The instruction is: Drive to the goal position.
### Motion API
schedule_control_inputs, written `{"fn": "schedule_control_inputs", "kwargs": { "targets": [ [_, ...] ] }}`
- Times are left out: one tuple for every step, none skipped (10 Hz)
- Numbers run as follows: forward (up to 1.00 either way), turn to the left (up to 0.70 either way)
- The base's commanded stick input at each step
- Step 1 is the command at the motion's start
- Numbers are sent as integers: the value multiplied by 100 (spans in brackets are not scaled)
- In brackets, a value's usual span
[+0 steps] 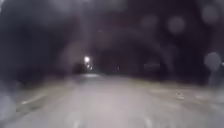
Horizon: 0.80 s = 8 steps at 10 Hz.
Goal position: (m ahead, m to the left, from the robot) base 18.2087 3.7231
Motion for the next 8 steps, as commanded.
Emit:
{"fn": "schedule_control_inputs", "kwargs": {
  "targets": [
    [100, 32],
    [100, 0],
    [100, 0],
    [100, 0],
    [100, 0],
    [100, 0],
    [100, 0],
    [100, 0]
  ]
}}
